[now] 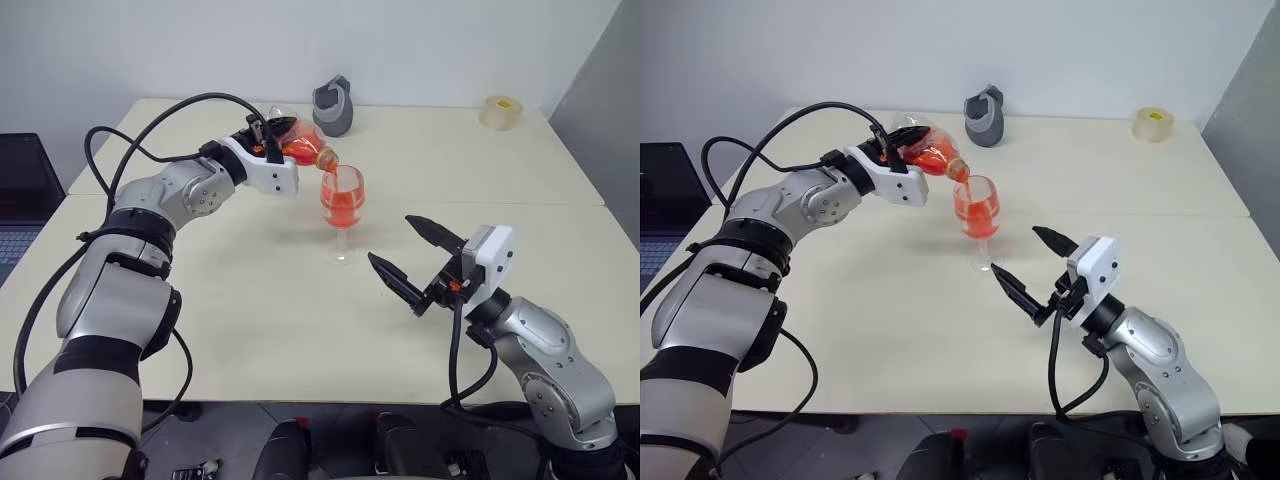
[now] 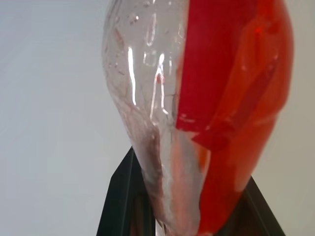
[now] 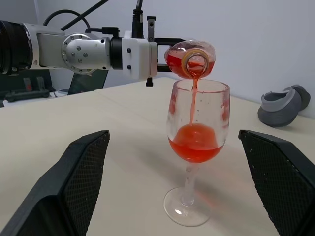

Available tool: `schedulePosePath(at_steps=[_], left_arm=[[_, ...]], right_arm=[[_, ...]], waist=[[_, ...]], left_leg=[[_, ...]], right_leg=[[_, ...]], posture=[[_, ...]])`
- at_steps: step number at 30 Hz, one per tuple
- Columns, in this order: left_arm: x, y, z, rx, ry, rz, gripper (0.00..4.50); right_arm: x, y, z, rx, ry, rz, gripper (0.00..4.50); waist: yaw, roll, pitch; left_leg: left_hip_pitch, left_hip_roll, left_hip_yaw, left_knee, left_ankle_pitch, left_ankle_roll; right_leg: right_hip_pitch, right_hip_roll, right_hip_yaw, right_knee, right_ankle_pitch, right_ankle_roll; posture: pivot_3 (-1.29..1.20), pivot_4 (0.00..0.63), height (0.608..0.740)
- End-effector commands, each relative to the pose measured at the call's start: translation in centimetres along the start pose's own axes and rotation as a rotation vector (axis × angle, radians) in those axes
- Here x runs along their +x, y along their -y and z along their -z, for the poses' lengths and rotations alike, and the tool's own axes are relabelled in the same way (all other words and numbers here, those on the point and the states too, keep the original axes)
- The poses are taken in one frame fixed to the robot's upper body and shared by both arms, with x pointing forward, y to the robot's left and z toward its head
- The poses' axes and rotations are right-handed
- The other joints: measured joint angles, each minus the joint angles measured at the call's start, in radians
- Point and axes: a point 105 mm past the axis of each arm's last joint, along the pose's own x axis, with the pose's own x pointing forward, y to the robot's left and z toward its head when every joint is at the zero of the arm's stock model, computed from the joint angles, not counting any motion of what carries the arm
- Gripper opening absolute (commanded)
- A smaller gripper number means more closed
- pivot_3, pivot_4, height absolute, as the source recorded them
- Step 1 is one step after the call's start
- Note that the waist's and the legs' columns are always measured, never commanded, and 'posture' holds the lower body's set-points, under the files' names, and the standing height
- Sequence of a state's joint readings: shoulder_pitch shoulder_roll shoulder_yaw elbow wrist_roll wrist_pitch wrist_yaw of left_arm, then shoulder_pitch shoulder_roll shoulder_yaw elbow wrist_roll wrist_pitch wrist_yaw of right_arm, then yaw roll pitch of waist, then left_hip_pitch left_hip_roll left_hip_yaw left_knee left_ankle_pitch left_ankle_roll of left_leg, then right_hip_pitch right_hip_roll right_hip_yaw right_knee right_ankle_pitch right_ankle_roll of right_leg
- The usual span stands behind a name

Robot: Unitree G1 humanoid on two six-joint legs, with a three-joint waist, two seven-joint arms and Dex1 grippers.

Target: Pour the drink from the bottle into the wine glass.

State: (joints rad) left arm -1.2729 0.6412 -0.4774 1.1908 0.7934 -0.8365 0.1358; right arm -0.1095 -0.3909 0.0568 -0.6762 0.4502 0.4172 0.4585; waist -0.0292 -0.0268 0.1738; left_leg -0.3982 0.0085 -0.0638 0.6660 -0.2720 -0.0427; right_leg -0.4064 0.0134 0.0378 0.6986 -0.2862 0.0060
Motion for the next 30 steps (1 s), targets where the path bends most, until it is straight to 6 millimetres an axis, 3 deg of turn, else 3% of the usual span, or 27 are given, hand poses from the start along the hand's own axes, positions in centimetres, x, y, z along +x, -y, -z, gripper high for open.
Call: schedulePosePath(at_steps=[1,30], left_arm=[[0.26,-2.72,0.13,0.037,0.006,-0.073,0.77],[0.50,-2.97,-0.04,0.072,0.012,-0.078,0.77]], right_arm=[[-0.06,-0.44,-1.47,-0.039,0.055,-0.008,4.50],[0.00,-0.49,-1.43,-0.042,0.057,-0.005,4.50]], waist=[[0.000,0.000,0.000],[0.000,0.000,0.000]], left_leg=[[0.000,0.000,0.000,0.000,0.000,0.000],[0.000,0.000,0.000,0.000,0.000,0.000]], right_leg=[[0.000,0.000,0.000,0.000,0.000,0.000],[0.000,0.000,0.000,0.000,0.000,0.000]], posture=[[0.00,0.150,0.740],[0.00,0.150,0.740]])
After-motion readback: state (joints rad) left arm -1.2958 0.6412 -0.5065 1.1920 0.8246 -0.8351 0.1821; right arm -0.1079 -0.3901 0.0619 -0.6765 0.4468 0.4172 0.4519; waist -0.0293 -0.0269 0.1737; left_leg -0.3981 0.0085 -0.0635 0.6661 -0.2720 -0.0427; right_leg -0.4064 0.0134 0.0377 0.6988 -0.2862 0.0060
